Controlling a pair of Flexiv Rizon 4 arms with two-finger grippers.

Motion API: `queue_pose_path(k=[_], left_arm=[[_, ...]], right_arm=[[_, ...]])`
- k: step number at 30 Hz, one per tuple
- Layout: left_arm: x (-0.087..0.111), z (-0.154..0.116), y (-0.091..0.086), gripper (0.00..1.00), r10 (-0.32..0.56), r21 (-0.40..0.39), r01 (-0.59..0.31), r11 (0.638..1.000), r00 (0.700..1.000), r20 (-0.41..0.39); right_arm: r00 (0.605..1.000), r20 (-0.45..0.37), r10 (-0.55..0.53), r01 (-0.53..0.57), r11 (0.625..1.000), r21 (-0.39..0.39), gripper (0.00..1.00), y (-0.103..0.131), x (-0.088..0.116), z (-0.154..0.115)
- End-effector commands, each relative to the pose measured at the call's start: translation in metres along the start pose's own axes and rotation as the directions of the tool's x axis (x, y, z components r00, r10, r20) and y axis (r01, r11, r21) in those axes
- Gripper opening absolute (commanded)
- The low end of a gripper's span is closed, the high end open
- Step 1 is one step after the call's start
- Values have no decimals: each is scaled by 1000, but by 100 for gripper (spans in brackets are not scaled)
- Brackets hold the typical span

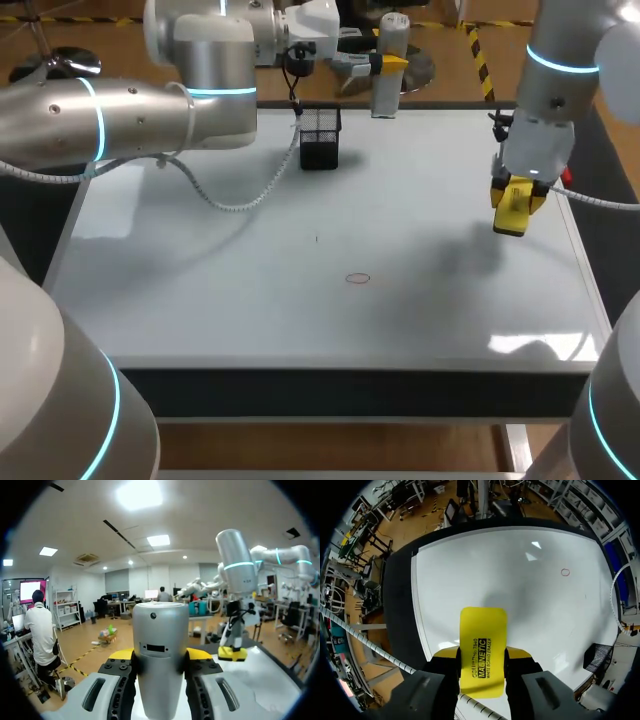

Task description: Pick up the inspection probe, press it on each red-marked spot on the whiteboard one by one, put down the probe, pick up the eraser, and wipe off all the red marks.

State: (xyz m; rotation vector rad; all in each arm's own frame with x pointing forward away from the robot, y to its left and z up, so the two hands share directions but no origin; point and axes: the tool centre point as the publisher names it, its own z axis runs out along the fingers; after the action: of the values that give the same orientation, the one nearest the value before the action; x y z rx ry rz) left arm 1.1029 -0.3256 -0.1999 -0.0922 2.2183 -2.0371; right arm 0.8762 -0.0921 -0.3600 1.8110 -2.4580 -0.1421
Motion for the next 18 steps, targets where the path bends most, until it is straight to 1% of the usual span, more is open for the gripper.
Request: queue_pose_path(k=[1,3,6,9,11,13,16,18], left_arm=[[-1,0,-2,0,-2,-4,2,1000,1000,-4],[-1,0,-2,0,-2,-4,2,1000,1000,-4],[10,-1,-2,0,14,-10,-14,1000,1000,-17],[21,-5,-7,0,24,5,-24,1000,999,-23],[30,-9,-10,0,32,10,-32,999,999,-23],[43,-15,-13,0,30,35,-29,999,999,-33],[63,-23,-12,0,35,32,-34,999,998,-46],[75,-29,-12,0,28,44,-26,999,998,-52]], right_arm=[[1000,-1,-1,1,1000,3,0,0,1,-1],[1000,-1,-1,1,1000,3,0,0,1,-1],[1000,-1,-1,1,1000,3,0,0,1,-1],[1000,-1,-1,1,1000,3,0,0,1,-1],[1000,-1,-1,1,1000,3,0,0,1,-1],[1000,-1,-1,1,1000,3,0,0,1,-1],[1000,-1,-1,1,1000,3,0,0,1,-1],[1000,-1,-1,1,1000,3,0,0,1,-1]])
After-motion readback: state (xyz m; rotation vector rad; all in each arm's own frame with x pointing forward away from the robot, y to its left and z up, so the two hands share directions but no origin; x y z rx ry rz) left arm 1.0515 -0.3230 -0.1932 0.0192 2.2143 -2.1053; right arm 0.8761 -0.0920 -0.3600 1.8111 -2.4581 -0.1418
